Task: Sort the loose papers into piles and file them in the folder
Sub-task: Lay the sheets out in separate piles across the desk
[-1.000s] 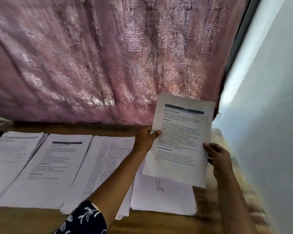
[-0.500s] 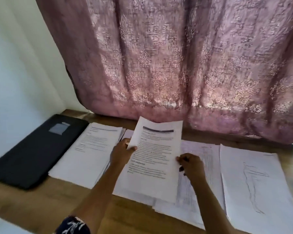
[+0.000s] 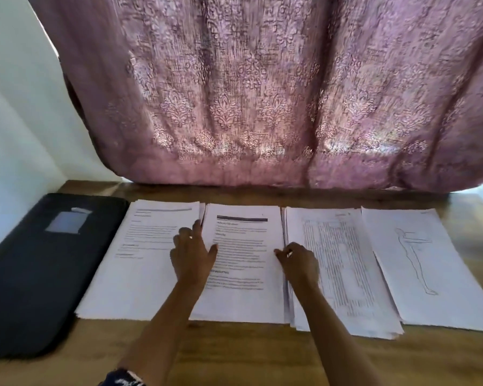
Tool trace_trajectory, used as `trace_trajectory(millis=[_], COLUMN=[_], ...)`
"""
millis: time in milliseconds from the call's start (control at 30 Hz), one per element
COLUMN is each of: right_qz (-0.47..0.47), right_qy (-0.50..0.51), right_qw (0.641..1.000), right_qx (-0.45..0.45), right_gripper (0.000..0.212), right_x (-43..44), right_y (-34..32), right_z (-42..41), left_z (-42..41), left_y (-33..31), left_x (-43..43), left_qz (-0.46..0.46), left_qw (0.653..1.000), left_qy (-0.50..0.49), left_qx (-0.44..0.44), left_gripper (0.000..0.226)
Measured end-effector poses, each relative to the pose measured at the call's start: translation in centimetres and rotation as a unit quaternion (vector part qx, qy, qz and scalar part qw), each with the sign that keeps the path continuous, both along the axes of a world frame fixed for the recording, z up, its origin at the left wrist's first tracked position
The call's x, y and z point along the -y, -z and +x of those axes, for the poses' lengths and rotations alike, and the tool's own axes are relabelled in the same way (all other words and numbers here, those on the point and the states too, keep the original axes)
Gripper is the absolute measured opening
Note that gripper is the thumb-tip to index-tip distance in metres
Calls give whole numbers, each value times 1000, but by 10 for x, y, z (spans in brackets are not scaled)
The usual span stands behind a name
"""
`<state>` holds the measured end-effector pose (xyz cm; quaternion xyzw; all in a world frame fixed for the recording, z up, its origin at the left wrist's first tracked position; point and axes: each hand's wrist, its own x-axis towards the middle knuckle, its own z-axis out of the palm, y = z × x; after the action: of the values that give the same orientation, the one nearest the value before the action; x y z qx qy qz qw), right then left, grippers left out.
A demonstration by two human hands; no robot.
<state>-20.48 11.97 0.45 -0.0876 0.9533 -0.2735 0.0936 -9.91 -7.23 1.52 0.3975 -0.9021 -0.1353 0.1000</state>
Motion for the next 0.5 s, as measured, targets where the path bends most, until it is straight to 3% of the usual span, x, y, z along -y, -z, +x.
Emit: trace_trajectory(millis=[133, 267, 400, 500], right_qz=[18, 8, 117, 200], right_qy=[60, 96, 101, 48], right_qw=[993, 981, 981, 978], right_qx=[-102, -171, -117, -36], right_gripper=[28, 25, 46, 61], right_x=[-30, -102, -188, -224], right_y=[-9, 2, 19, 30], right_z=[2, -11, -38, -51], left_z=[-10, -34, -57, -63], left_y=[3, 8, 15, 40], left_x=[-35, -99, -173, -215], left_qz=[-29, -32, -4, -18], left_qw=[989, 942, 854, 833], left_qy=[128, 315, 517, 537], left_qx=[-68, -113, 58, 133], left_gripper=[61, 56, 84, 95])
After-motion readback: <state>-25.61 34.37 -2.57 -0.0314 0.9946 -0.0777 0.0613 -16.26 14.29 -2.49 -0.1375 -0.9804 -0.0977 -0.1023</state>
